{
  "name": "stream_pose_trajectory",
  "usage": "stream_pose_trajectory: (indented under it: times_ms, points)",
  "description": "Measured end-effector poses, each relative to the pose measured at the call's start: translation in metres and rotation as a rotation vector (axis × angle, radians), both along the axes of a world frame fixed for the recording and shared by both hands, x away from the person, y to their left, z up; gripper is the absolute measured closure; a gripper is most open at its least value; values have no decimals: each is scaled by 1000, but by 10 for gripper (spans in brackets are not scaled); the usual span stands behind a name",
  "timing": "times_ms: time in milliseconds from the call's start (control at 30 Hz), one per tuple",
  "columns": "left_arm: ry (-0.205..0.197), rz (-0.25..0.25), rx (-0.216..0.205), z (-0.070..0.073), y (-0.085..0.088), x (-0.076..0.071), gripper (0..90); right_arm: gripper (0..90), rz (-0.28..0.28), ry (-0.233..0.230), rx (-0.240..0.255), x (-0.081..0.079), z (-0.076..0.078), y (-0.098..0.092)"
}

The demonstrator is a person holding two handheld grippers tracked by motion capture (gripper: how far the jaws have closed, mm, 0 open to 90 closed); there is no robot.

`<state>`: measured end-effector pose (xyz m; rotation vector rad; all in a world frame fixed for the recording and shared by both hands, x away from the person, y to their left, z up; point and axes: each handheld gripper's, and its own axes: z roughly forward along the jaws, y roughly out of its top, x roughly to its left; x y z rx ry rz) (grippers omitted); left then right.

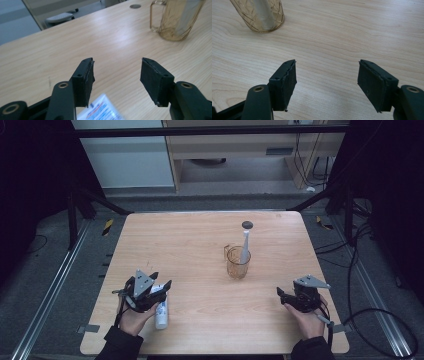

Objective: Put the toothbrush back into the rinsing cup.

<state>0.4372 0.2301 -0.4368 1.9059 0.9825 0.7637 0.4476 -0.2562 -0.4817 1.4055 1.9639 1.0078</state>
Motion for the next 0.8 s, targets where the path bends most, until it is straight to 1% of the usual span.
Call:
stream_pose_trajectory:
  times_ms: [67, 100, 233, 300, 367, 400, 433, 467, 500, 567, 633, 667, 700, 800]
  points:
    - [15, 10, 11, -4, 7, -4, 457, 318, 4, -5, -8, -1, 0, 1]
    - [21, 13, 14, -6, 10, -6, 468, 321, 5, 0, -2, -1, 0, 1]
    - [64, 36, 30, -14, 23, -14, 510, 329, 11, -2, -12, -1, 0, 1]
    - [82, 56, 38, -18, 30, -16, 539, 334, 9, 1, -14, -2, 0, 2]
    - [117, 83, 35, -22, 35, -17, 572, 338, 12, -1, -13, -2, 0, 3]
    - [128, 96, 34, -23, 37, -17, 589, 341, 14, -3, -15, -2, 0, 3]
    - [128, 96, 34, -23, 37, -17, 603, 341, 14, -3, -15, -2, 0, 3]
    - [149, 110, 25, -25, 41, -16, 619, 345, 19, -1, -17, -3, 0, 4]
    - [158, 119, 24, -25, 43, -17, 635, 347, 20, 1, -15, -3, 0, 4]
    - [181, 135, 29, -27, 45, -17, 672, 352, 22, 4, -10, -4, 0, 5]
    - [206, 147, 40, -29, 48, -16, 710, 356, 25, 0, -17, -4, 0, 5]
    - [206, 147, 40, -29, 48, -16, 731, 356, 25, 0, -17, -4, 0, 5]
    - [231, 155, 41, -31, 50, -14, 754, 362, 29, 1, -18, -4, 0, 5]
    - [243, 167, 47, -32, 51, -12, 793, 371, 32, 1, -18, -4, 0, 6]
